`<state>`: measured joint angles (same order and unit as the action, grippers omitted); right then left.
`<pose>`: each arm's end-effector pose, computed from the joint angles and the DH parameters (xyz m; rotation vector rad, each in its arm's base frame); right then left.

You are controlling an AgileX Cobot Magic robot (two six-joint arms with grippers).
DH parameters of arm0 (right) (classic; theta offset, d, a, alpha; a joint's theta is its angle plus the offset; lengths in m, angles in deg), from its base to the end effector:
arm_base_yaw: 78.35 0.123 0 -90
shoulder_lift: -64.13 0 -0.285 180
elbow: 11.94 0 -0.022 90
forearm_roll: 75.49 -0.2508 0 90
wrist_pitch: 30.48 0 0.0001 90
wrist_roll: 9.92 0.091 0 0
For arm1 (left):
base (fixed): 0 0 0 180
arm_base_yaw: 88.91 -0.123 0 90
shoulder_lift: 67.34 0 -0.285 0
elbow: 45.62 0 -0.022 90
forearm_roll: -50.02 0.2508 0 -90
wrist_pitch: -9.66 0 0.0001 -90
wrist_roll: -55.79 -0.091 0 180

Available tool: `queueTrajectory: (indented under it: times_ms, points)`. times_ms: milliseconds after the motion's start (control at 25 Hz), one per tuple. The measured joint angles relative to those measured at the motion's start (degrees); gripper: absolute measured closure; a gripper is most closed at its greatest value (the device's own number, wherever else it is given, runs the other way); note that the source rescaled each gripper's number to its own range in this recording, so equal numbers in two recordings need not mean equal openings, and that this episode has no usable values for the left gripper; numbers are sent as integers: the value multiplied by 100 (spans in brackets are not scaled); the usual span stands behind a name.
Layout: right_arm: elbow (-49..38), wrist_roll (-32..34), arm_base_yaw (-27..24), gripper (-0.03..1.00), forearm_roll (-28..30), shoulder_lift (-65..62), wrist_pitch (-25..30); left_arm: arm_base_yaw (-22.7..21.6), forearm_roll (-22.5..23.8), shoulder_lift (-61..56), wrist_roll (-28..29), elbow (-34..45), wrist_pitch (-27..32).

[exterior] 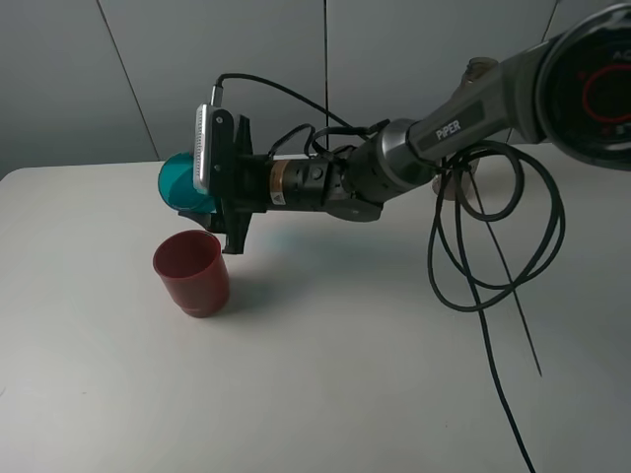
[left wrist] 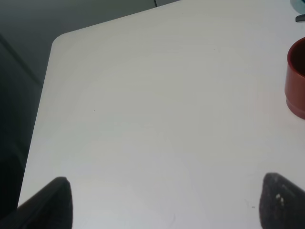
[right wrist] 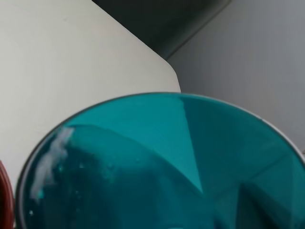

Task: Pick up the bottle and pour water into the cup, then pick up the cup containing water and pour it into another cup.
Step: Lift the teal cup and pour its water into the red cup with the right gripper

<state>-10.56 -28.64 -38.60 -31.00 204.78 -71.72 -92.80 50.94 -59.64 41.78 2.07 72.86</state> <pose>0.3405 0.3378 0.1040 -1.5591 0.9862 0.2610 -0.0087 0.0007 0.2781 0.1818 2.0685 0.2110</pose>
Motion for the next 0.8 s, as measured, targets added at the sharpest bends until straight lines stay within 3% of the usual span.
queueTrajectory:
  times_ms: [440,800]
  points:
    - [0,-1742,114,93,-11,0,0,0,0,0,0,0,0]
    - [0,-2610,125,93,-62,0,-3,0,0,0,0,0,0]
